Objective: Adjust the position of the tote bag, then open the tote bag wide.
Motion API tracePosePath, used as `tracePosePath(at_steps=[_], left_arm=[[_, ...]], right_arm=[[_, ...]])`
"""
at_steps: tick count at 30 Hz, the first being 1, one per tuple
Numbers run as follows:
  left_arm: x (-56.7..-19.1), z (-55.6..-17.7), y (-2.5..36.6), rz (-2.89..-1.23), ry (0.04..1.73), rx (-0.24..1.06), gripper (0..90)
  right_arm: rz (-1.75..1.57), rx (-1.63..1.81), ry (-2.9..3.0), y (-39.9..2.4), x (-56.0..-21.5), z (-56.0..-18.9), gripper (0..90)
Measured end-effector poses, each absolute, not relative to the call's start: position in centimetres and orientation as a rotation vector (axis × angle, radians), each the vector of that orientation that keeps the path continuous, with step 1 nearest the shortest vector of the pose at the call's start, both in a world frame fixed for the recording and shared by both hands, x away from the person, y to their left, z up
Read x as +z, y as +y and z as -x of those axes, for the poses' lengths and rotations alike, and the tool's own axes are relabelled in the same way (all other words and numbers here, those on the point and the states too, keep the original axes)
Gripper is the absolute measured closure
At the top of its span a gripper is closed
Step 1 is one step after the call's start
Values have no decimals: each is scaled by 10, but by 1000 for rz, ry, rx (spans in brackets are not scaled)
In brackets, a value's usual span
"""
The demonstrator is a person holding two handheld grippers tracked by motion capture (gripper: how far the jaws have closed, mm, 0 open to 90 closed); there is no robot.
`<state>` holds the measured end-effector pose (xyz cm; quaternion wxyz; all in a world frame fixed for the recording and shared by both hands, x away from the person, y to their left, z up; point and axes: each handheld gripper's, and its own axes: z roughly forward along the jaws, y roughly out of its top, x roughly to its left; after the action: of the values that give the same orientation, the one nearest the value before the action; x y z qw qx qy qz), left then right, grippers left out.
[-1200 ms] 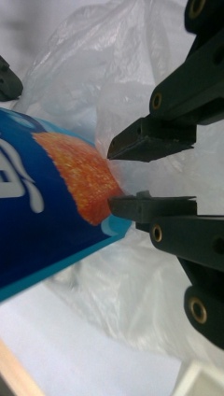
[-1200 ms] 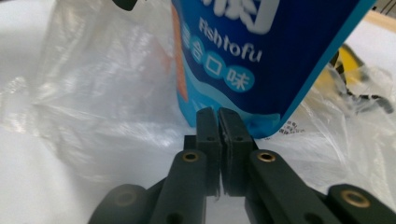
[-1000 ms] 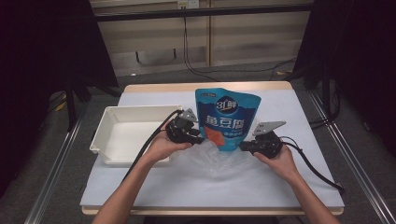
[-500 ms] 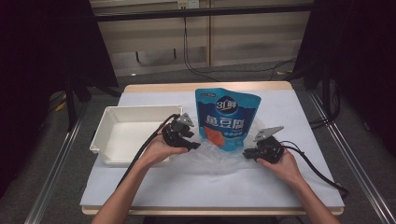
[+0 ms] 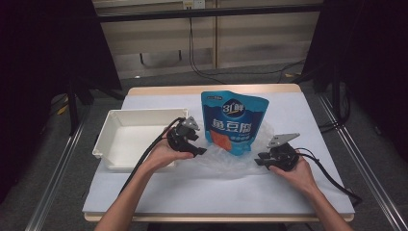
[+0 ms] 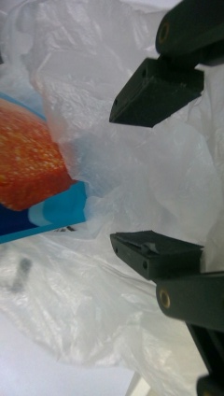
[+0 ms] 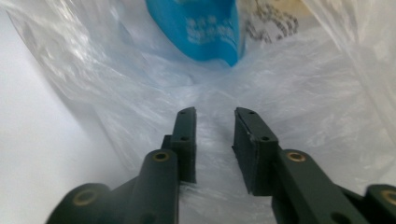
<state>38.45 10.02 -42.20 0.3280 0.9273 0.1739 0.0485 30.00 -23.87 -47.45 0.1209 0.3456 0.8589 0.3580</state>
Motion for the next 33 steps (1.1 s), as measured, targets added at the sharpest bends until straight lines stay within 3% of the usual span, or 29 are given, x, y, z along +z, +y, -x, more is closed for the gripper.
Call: tracePosePath(at_steps=[12, 33], left_arm=[[-389, -383, 112, -2255, 478, 173, 268], [-321, -385, 113, -2193, 388, 243, 217]], right_arm=[[-1018, 1186, 2258, -255, -447, -260, 479], [-1117, 1248, 2114, -283, -442, -205, 390]])
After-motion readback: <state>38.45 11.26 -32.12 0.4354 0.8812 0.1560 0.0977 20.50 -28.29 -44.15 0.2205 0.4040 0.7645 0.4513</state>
